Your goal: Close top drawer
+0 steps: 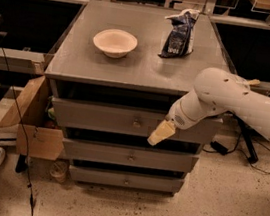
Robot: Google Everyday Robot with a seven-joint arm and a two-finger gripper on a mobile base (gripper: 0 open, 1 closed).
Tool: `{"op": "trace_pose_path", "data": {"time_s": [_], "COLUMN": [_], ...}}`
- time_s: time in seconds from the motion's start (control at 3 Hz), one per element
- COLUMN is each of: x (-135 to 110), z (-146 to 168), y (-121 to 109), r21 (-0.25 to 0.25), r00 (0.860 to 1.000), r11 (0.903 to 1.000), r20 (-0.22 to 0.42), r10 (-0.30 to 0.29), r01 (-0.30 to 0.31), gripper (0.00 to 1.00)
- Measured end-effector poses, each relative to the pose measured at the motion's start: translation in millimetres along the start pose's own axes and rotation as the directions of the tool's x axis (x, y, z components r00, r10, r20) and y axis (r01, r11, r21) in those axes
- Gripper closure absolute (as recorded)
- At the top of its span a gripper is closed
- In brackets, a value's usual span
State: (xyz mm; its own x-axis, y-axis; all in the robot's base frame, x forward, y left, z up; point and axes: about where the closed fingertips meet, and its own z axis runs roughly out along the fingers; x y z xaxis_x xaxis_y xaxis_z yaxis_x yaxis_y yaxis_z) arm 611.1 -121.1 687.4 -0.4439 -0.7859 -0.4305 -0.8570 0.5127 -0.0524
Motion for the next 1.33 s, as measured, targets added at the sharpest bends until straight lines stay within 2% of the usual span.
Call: {"op": "trace_pose_path", "data": {"time_s": [0.33, 0.67, 1.0, 1.33], "x": [1.7, 3.6, 36.2, 36.4], "z": [-0.5, -1.6, -13.3, -13.4], "y": [4.1, 7.7, 22.3, 22.4], "r21": [-0.003, -0.003, -0.076, -0.077], "r00": [1.000, 1.000, 0.999, 0.999], "r11": [1.0000, 1.0000, 0.9960, 0.9959], "r20": [0.001, 0.001, 0.000, 0.000], "r10": [0.002, 0.002, 0.048, 0.049], "r01": [-0.002, -0.002, -0.048, -0.049], "gripper": [0.00, 0.00, 0.00, 0.00]}}
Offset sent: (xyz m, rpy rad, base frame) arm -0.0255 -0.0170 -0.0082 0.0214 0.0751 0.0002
